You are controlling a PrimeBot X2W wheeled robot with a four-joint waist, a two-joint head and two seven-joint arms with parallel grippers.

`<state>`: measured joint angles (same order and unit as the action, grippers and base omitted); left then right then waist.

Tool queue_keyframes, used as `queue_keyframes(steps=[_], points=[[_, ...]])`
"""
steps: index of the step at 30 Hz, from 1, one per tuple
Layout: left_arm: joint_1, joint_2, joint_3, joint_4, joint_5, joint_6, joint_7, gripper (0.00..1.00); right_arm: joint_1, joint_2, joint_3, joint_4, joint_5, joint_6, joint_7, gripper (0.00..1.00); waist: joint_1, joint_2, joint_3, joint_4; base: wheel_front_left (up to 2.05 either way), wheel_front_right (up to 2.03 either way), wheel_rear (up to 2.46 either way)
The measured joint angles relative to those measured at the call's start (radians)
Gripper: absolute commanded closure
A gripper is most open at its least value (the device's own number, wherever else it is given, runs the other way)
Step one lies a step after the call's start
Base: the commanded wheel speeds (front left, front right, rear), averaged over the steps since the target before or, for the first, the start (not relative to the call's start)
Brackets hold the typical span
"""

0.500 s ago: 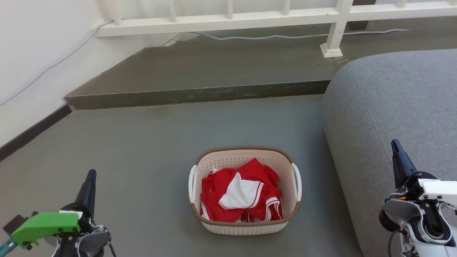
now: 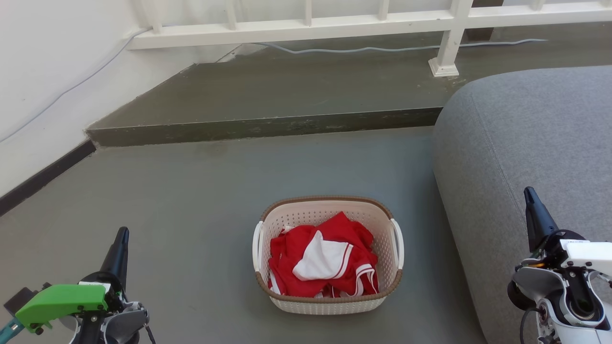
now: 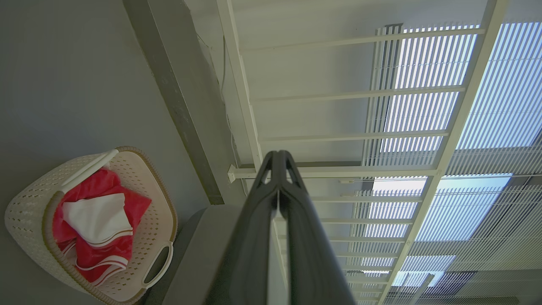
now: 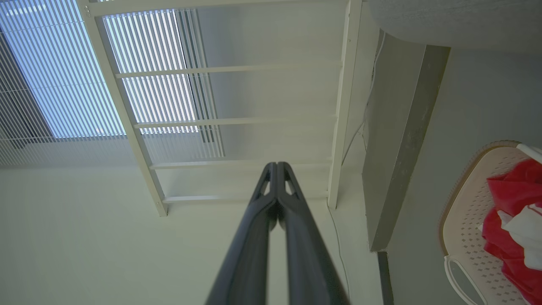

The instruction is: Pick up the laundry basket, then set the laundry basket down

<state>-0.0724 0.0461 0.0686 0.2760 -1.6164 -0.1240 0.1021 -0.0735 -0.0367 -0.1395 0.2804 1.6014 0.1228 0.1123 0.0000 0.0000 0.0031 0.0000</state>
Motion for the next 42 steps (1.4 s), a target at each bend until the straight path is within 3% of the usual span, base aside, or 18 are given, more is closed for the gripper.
queue_keyframes(steps=[23, 24, 42], points=[[0.0, 0.0, -0.001, 0.004, 0.0, 0.0, 0.0, 1.0, 0.001, 0.001, 0.0, 0.004, 0.0, 0.0, 0.0, 1.0, 0.0, 0.0, 0.0, 0.0, 0.0, 0.0, 0.0], [0.003, -0.002, -0.003, 0.013, 0.0, 0.001, 0.0, 0.0, 0.005, 0.005, 0.0, 0.012, 0.0, 0.0, 0.0, 0.0, 0.0, 0.0, 0.0, 0.0, 0.0, 0.0, 0.0], [0.03, -0.019, -0.028, 0.02, 0.011, 0.002, -0.043, 0.0, 0.042, 0.021, 0.021, 0.003, -0.006, -0.001, -0.015, 0.0, 0.0, 0.0, 0.003, 0.0, 0.0, 0.0, 0.0]])
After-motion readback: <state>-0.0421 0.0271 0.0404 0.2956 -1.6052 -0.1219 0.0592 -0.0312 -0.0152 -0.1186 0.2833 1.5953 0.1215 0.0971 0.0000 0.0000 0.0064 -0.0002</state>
